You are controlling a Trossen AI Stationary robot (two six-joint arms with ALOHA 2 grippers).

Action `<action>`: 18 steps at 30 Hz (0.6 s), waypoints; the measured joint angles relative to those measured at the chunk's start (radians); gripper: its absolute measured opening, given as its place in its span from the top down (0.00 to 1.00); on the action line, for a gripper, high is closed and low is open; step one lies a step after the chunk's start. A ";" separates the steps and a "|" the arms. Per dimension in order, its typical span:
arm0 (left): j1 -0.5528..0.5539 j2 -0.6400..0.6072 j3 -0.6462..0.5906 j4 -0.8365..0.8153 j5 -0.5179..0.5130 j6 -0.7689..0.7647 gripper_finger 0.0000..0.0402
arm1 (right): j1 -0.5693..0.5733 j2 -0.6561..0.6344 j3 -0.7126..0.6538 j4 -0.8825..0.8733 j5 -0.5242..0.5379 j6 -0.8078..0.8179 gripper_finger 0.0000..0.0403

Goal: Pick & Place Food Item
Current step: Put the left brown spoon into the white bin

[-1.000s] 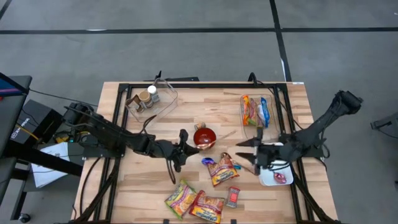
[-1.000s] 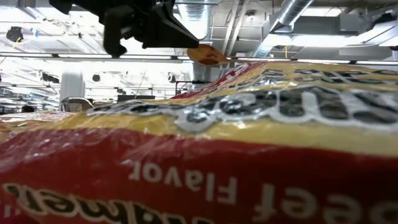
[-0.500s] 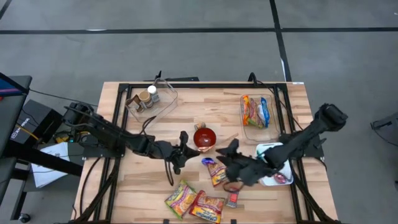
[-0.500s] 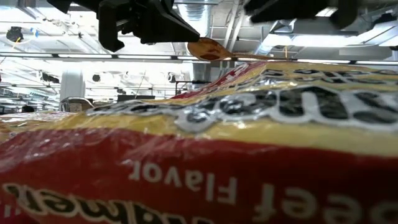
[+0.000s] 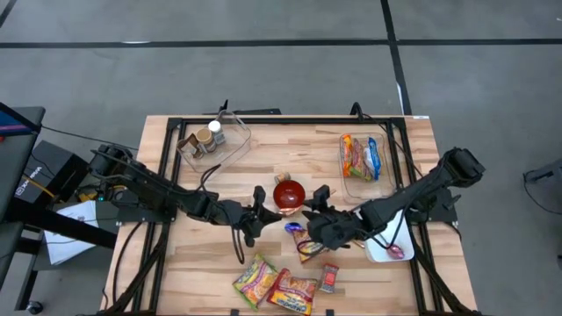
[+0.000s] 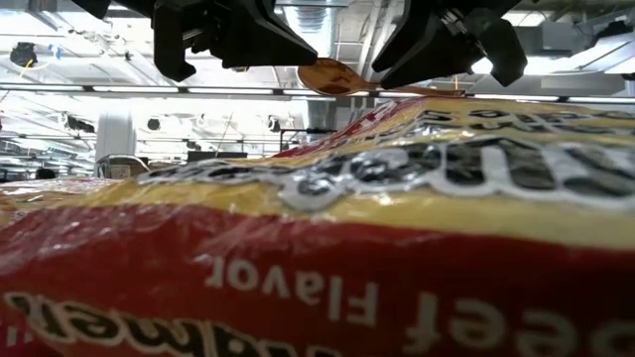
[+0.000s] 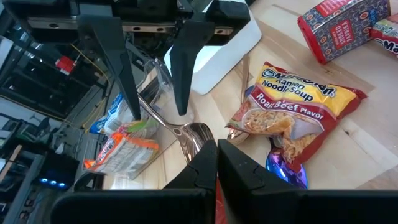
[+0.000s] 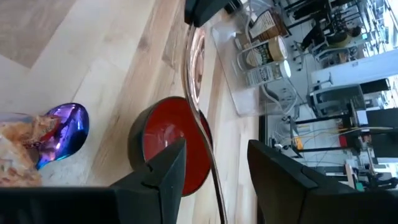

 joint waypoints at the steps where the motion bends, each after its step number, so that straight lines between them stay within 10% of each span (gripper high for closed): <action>1: 0.000 0.000 0.000 0.000 0.000 0.000 1.00 | 0.000 0.000 0.000 0.000 -0.002 0.000 0.59; 18: 0.000 0.000 0.001 0.002 0.000 0.000 1.00 | -0.022 0.000 0.000 0.000 -0.051 0.030 0.84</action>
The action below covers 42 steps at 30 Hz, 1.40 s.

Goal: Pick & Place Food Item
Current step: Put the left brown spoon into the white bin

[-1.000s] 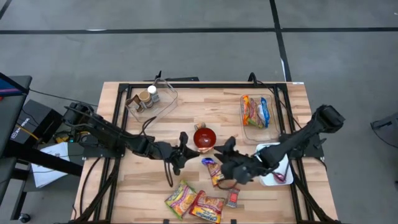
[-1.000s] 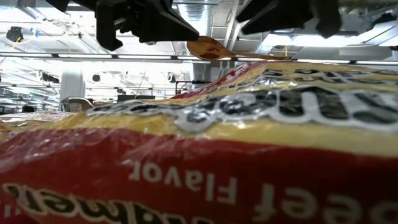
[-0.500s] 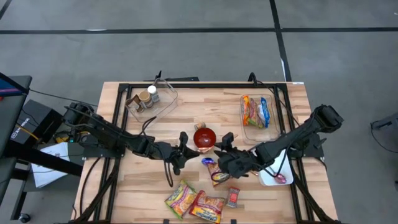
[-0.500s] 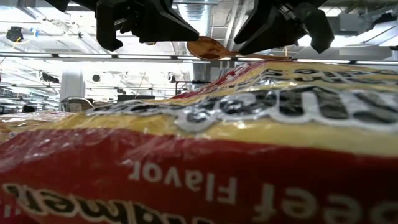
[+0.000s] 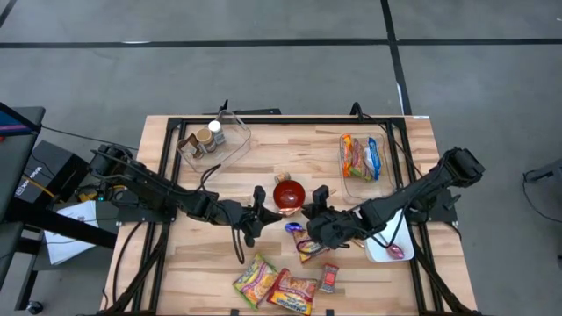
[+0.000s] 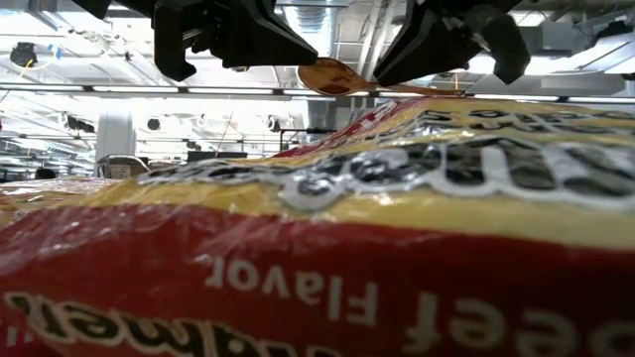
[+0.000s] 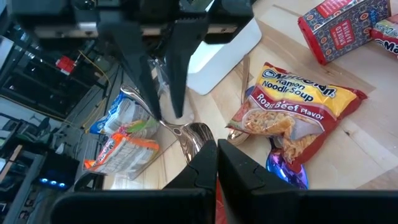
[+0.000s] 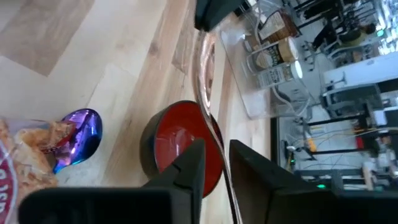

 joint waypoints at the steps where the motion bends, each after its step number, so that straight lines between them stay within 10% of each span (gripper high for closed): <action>1: 0.000 0.000 0.000 0.000 0.000 0.000 1.00 | -0.005 0.000 0.000 -0.002 -0.001 0.004 0.85; 27: 0.000 0.000 0.001 0.075 -0.009 -0.008 0.96 | -0.014 -0.001 -0.002 -0.056 -0.029 0.030 0.99; 42: -0.042 -0.092 0.000 -0.012 -0.300 -0.058 0.75 | 0.012 -0.040 0.053 -0.321 0.012 0.242 1.00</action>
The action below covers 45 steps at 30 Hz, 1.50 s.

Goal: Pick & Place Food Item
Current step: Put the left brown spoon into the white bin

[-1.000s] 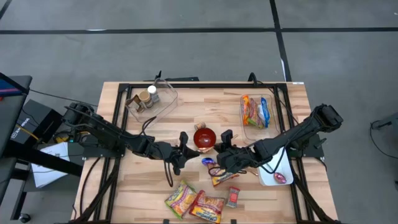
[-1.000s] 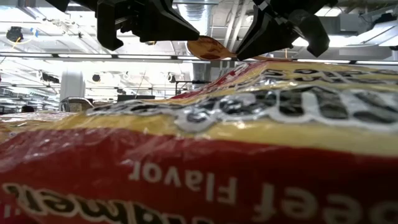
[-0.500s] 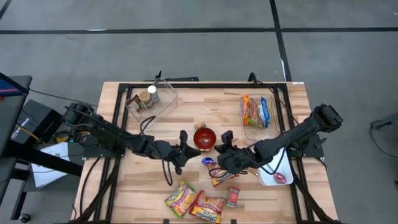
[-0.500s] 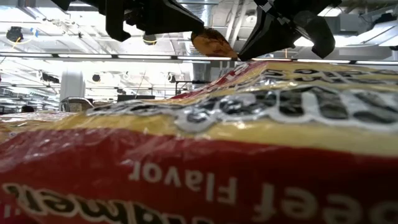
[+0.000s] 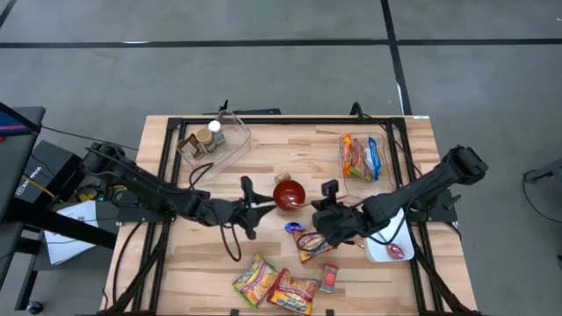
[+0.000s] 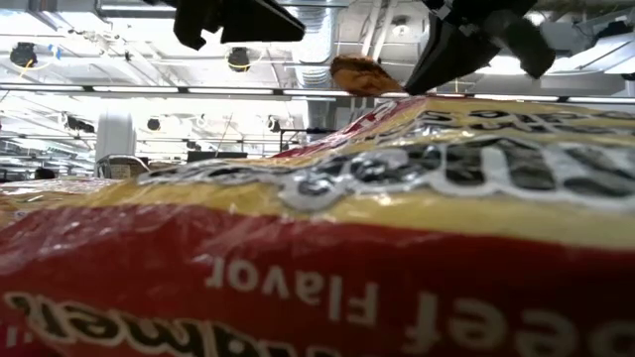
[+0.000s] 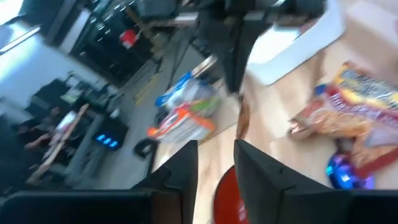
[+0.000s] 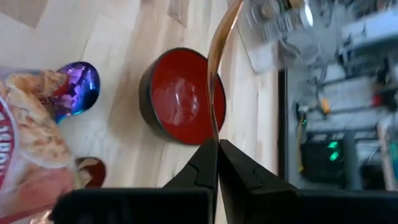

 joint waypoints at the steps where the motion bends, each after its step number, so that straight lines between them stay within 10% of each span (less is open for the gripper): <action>1: -0.007 -0.013 0.000 -0.029 -0.035 -0.010 0.74 | 0.005 -0.009 0.009 -0.031 0.004 0.044 1.00; 24: 0.041 -0.255 -0.001 -0.346 -0.120 -0.241 0.70 | 0.226 -0.123 0.028 -0.760 -0.135 1.345 1.00; 45: 0.229 -0.255 -0.001 -0.317 0.076 -0.149 0.70 | 0.485 -0.108 -0.076 -0.805 -0.399 1.894 1.00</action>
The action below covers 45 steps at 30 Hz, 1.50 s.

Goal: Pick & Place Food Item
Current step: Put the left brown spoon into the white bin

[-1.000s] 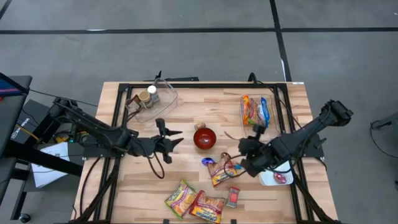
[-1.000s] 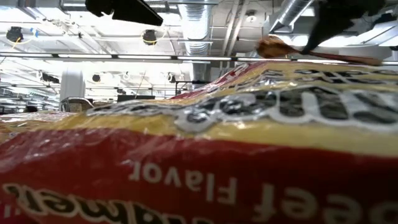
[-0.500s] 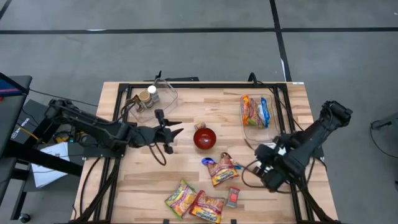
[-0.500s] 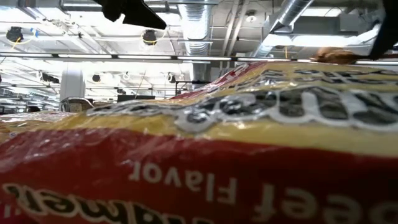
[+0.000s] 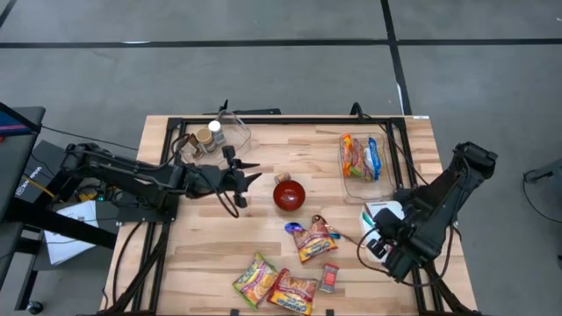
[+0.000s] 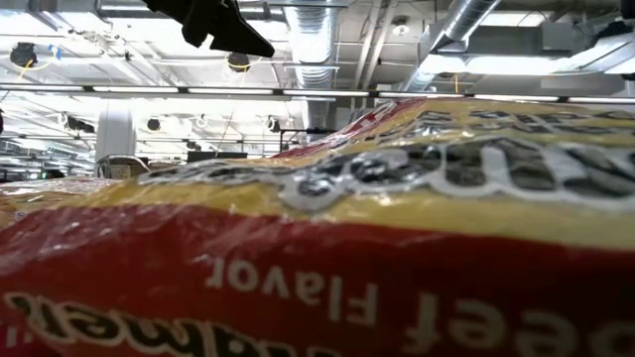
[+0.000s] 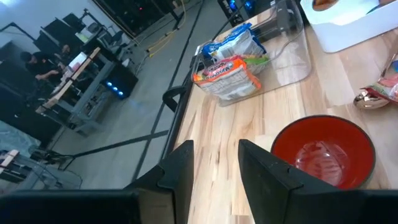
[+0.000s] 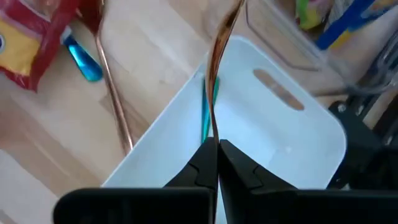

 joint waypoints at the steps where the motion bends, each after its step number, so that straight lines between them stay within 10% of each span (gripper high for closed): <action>1: 0.000 0.000 0.000 0.000 0.000 0.001 0.70 | 0.004 0.000 -0.001 0.012 -0.004 0.005 1.00; 45: 0.000 0.000 0.000 0.029 0.000 0.027 0.70 | 0.017 -0.002 -0.096 0.099 -0.124 -0.117 1.00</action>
